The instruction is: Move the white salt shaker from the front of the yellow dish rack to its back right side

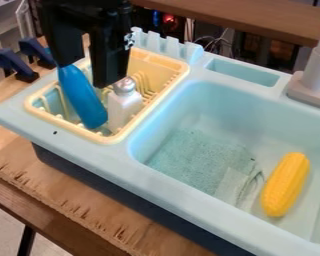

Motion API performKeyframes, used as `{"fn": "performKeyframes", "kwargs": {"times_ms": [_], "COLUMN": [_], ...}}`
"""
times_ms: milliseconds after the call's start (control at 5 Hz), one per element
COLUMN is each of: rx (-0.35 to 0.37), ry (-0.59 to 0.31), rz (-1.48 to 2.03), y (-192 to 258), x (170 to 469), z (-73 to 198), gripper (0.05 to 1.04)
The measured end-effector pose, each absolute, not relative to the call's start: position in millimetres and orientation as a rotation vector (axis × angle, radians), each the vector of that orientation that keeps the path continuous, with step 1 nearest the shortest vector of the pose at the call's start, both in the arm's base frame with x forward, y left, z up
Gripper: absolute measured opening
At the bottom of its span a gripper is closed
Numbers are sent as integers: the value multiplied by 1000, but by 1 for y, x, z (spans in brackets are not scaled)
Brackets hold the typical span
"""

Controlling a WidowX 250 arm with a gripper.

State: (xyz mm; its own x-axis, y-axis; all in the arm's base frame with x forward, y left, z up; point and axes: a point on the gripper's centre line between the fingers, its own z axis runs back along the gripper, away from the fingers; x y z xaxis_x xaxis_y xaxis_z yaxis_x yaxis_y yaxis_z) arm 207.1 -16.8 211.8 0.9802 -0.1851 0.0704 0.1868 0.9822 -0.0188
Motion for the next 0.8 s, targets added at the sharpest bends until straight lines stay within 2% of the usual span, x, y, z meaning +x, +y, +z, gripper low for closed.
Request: {"fn": "performKeyframes", "kwargs": {"times_ms": [200,400,600,800], "rx": [-27,-81,-79,-71], "ry": [-53,-47,-101,-117], "rz": [-187,-170,-198,-223], "y": [-16,-5,2,9], "x": [207,221,237,248], "z": [208,199,202,202], "gripper": [1001,1001,1001,1001]}}
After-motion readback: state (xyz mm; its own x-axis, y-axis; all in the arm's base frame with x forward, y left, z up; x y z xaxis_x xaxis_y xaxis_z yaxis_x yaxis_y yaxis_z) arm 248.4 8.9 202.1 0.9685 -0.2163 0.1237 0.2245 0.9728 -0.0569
